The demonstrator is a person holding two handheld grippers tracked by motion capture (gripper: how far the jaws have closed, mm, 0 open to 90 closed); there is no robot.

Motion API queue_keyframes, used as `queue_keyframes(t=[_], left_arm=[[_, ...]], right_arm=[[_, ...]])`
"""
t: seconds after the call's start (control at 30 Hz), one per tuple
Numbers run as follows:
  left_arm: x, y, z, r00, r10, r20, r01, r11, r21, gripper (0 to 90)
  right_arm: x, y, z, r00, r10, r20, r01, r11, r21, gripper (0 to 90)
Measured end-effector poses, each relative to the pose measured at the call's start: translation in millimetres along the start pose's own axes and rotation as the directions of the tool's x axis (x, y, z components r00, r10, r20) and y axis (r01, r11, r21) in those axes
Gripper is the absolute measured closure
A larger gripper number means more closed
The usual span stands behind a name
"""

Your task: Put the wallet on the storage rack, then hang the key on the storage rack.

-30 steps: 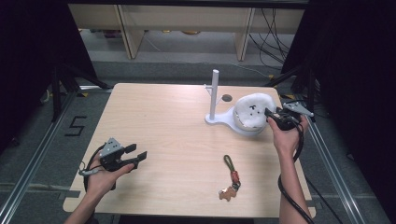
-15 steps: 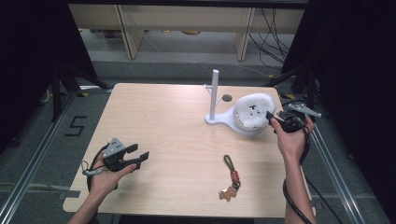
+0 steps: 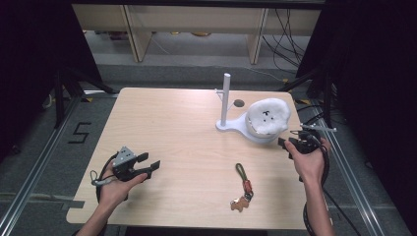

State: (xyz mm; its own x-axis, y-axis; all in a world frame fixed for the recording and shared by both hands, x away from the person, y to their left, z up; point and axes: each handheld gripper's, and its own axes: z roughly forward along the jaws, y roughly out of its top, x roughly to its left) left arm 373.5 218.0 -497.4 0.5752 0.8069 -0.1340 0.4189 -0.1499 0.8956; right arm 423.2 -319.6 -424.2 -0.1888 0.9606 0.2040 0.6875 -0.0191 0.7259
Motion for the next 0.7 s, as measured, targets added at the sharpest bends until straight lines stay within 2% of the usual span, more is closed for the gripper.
queue_keyframes(t=[0.1,0.13,0.17,0.2,0.3,0.33,0.4,0.43,0.5,0.57,0.63,0.7], left_arm=[[-0.4,-0.3,-0.3,1.0,0.001,0.002,-0.001,1.0,0.0,38.1],[-0.7,-0.1,-1.1,1.0,0.0,-0.002,0.0,1.0,0.005,38.1],[-0.4,-0.2,-0.9,1.0,0.0,0.003,0.0,1.0,-0.001,38.1],[0.0,-0.3,-0.9,0.9999,0.002,0.011,-0.002,1.0,-0.005,38.1],[-1.6,-0.4,-2.7,1.0,0.004,0.003,-0.004,1.0,0.0,38.1],[-1.9,-0.3,-3.3,1.0,0.004,0.0,-0.004,1.0,0.003,38.1],[-2.0,-0.2,-3.5,1.0,0.003,-0.001,-0.003,1.0,0.003,38.1],[-2.0,0.0,-3.5,1.0,0.003,-0.001,-0.003,1.0,0.004,38.1],[-2.5,0.4,-3.0,1.0,-0.007,0.007,0.007,1.0,-0.003,38.4],[-3.3,1.4,-2.6,1.0,-0.004,0.007,0.004,1.0,-0.002,38.4],[-5.0,2.8,-2.3,1.0,-0.002,0.003,0.002,1.0,0.0,38.2],[-6.4,3.7,-1.7,0.9999,0.006,0.012,-0.006,1.0,-0.001,38.0]], right_arm=[[1.6,-8.0,0.7,0.9996,-0.027,-0.008,0.027,0.998,0.054,56.3],[4.2,-9.4,0.5,1.0,-0.004,-0.001,0.004,0.997,0.074,57.6],[5.1,-11.0,0.5,0.9998,-0.018,-0.011,0.019,0.995,0.096,58.7],[7.5,-12.5,0.1,0.9997,-0.013,-0.019,0.015,0.993,0.119,59.5],[13.4,-14.2,0.3,0.9985,-0.049,-0.022,0.052,0.985,0.167,62.1],[15.5,-14.2,-0.7,0.9973,-0.068,-0.028,0.072,0.978,0.194,63.0],[20.8,-13.6,-1.0,0.9954,-0.07,-0.066,0.084,0.967,0.242,64.2],[25.2,-13.6,-1.1,0.9968,-0.05,-0.062,0.065,0.961,0.268,64.7],[30.4,-14.3,2.2,0.994,-0.075,-0.08,0.094,0.959,0.268,65.1],[36.1,-14.6,3.6,0.994,-0.081,-0.074,0.099,0.95,0.298,65.5],[41.0,-15.6,5.5,0.9921,-0.1,-0.076,0.119,0.936,0.331,65.8],[44.0,-17.4,8.0,0.9889,-0.109,-0.101,0.138,0.921,0.363,66.3]])
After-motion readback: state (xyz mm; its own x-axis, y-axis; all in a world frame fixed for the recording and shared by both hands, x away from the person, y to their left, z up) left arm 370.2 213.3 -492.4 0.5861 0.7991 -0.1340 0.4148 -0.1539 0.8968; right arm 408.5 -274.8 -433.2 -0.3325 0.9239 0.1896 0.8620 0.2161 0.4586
